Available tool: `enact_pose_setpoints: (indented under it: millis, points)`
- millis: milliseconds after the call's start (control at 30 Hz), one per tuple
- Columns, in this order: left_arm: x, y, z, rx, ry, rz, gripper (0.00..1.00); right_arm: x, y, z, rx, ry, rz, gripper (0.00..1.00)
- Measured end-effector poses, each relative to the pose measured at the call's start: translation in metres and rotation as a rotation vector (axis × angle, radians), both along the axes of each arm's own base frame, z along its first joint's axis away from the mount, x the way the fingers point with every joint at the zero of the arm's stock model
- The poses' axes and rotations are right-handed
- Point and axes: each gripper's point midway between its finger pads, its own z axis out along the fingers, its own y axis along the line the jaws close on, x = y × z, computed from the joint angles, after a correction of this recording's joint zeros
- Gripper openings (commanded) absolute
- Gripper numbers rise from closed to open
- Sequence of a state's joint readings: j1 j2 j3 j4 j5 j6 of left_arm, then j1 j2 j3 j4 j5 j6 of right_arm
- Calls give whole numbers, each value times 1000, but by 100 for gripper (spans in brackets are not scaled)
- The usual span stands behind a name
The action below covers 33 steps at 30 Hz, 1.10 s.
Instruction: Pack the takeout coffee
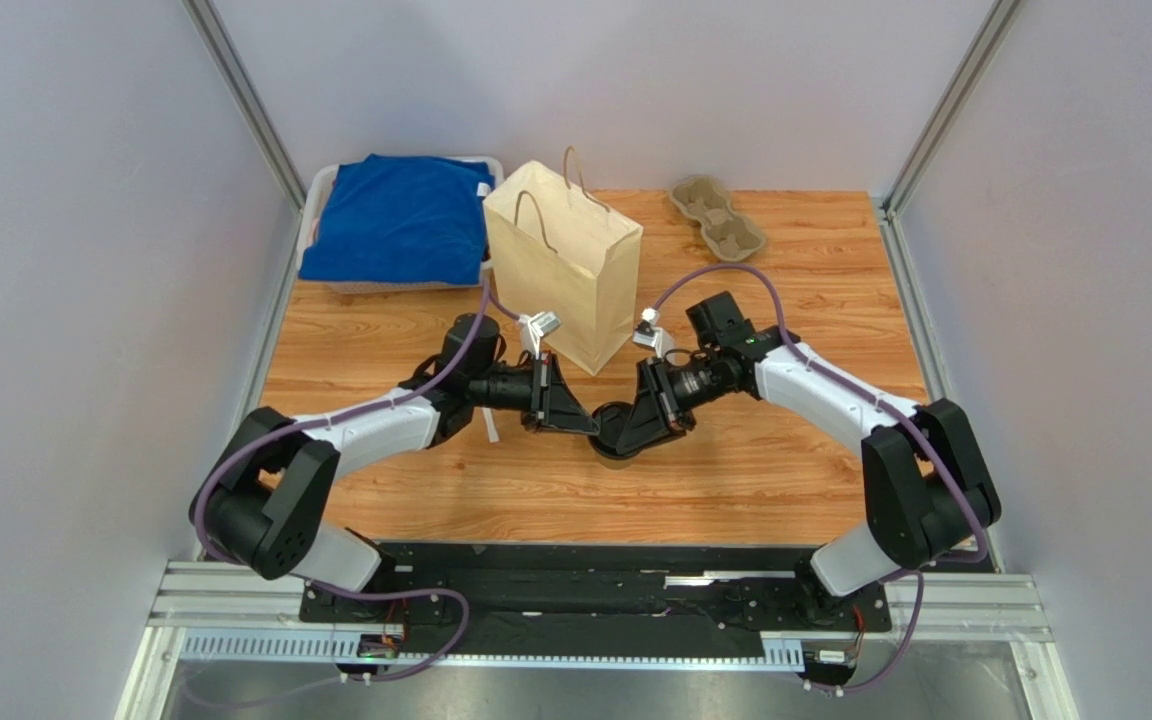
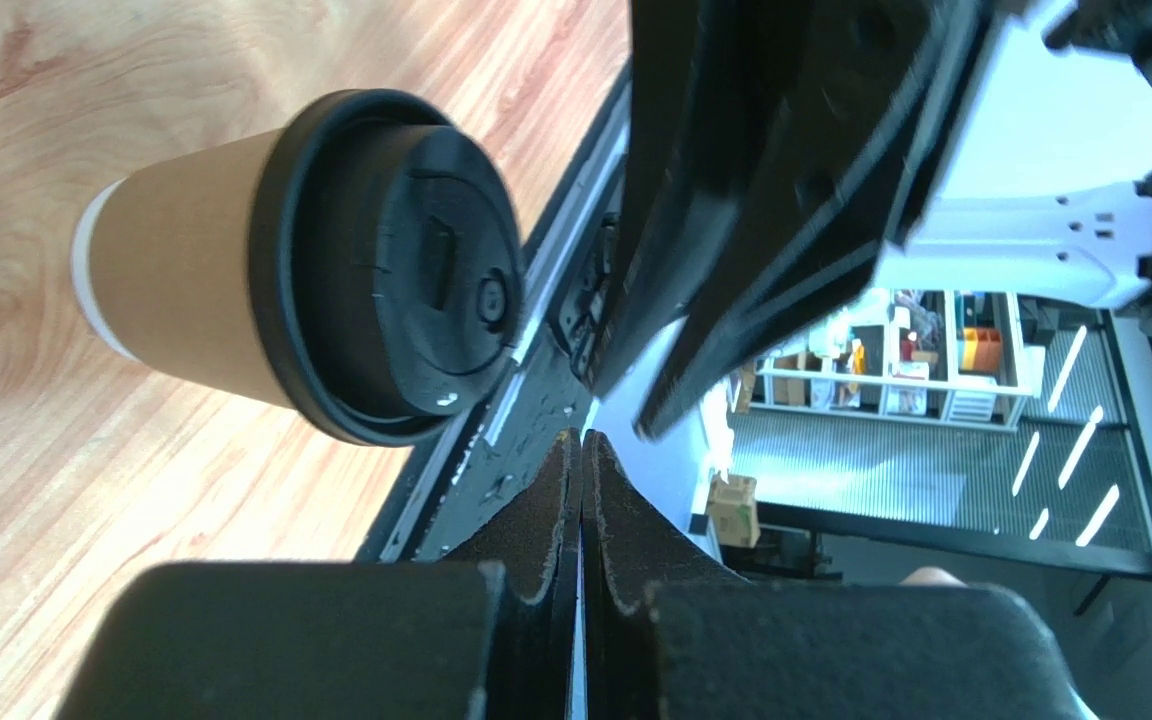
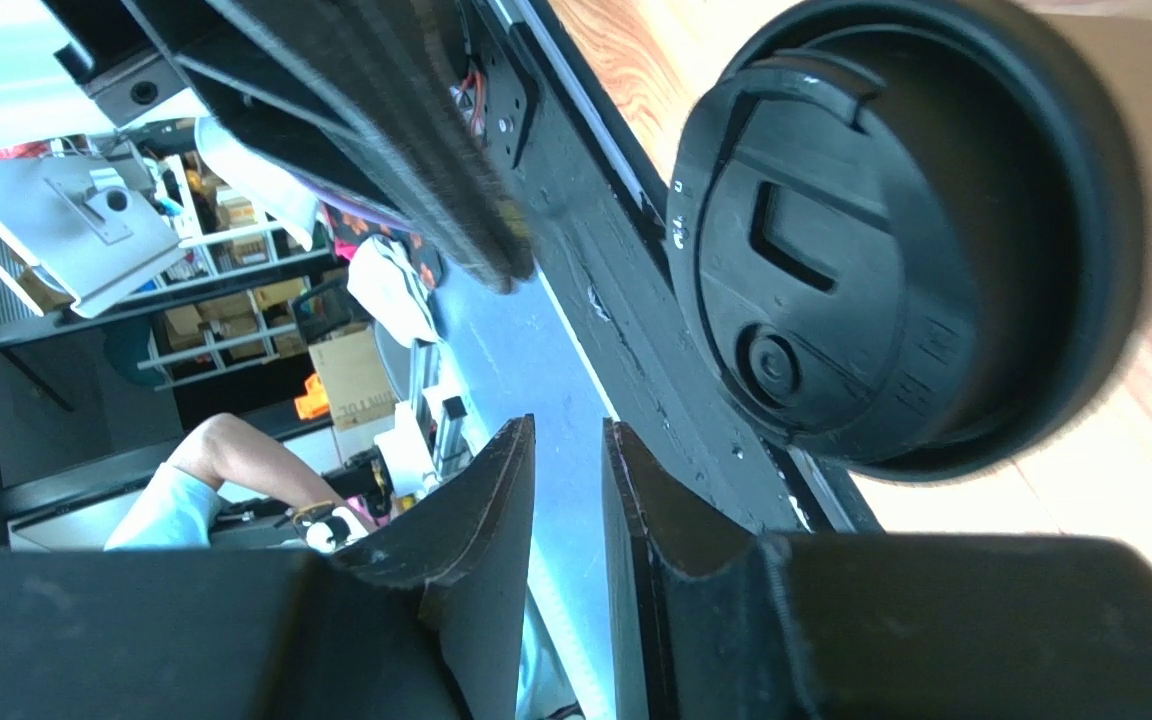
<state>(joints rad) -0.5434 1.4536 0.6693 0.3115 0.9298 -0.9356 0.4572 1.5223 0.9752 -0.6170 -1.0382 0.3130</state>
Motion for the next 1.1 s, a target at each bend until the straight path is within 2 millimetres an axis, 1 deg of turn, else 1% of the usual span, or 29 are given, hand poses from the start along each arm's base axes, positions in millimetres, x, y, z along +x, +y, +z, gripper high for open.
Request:
enact_pose_setpoints:
  millis: [100, 333, 500, 700, 833, 1100]
  points:
    - [1, -3, -9, 20, 18, 4, 0, -2, 5, -3, -6, 8, 1, 25]
    - [14, -20, -32, 53, 81, 22, 0, 10, 10, -18, -20, 26, -26, 24]
    - [22, -25, -32, 43, 79, 31, 0, 15, 13, -25, -20, 47, -37, 22]
    - [23, -26, -33, 47, 94, 34, 0, 17, 14, -30, 12, 121, -33, 20]
    - [24, -26, -34, 52, 100, 34, 0, 16, 13, -31, 35, 158, -21, 20]
    - [26, -27, -35, 55, 112, 30, 0, 10, 9, -36, 47, 143, 10, 17]
